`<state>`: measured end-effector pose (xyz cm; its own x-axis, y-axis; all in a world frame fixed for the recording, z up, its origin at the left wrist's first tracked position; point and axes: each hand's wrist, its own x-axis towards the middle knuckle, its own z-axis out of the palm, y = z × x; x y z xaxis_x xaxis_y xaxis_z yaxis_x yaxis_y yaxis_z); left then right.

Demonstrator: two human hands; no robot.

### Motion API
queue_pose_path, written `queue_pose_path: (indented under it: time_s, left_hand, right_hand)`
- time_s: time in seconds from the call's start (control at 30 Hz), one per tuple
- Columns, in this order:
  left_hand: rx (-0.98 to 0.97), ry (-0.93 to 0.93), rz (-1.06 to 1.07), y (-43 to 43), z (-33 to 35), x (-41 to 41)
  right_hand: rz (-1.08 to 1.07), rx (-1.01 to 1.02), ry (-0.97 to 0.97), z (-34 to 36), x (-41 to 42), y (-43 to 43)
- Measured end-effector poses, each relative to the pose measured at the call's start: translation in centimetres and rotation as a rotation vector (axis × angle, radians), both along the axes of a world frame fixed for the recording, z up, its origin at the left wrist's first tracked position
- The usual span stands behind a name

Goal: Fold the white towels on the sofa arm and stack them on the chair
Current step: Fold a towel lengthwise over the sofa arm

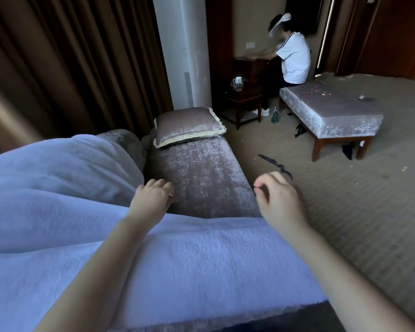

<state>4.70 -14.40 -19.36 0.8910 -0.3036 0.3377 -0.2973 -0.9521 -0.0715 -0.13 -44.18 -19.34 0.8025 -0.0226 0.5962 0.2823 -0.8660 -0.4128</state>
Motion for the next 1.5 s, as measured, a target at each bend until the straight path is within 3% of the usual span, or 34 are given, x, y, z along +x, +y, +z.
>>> queue_pose_path:
  time_s: [0.17, 0.3, 0.4, 0.47, 0.6, 0.73, 0.93, 1.07, 1.27, 1.37, 1.5]
  left_hand:
    - [0.253, 0.238, 0.062, 0.1, -2.7, 2.7]
    - [0.282, 0.391, 0.089, 0.3, -3.2, 3.1]
    - [0.258, 0.394, 0.089, 0.1, -2.8, 3.0]
    - [0.166, 0.292, 0.057, -0.1, -2.1, 2.8]
    - [-0.046, -0.199, -0.158, 0.1, -0.4, 1.5]
    - [-0.154, -0.349, -0.206, -0.6, 1.4, -0.8]
    - [-0.158, -0.463, -0.26, -0.5, 3.8, -2.5]
    - [-0.115, -0.506, -0.298, 0.2, 5.6, -4.4]
    - [0.041, -0.479, -0.297, 1.5, 7.2, -7.3]
    - [0.065, -0.474, -0.315, 1.8, 7.3, -9.1]
    - [0.073, -0.454, -0.371, 1.5, 6.7, -11.6]
  right_hand:
    - [0.107, -0.16, -0.078, -2.2, 5.8, 5.2]
    - [0.162, -0.174, -0.078, -3.5, 6.9, 5.1]
    - [0.142, -0.161, -0.01, -3.8, 6.9, 4.8]
    - [0.158, -0.171, 0.063, -3.7, 6.9, 4.9]
    - [0.295, -0.252, 0.284, -3.6, 6.6, 5.1]
    - [0.446, -0.17, 0.366, -3.3, 6.0, 5.4]
    - [0.704, -0.173, 0.142, -0.4, 4.5, 5.8]
    - [0.737, -0.212, 0.16, 2.4, 3.4, 4.4]
    - [0.521, -0.607, 0.216, 5.2, 2.4, -1.1]
    - [0.385, -0.66, 0.189, 5.9, 0.8, -3.6]
    - [0.281, -0.825, -0.014, 6.2, -1.9, -5.3]
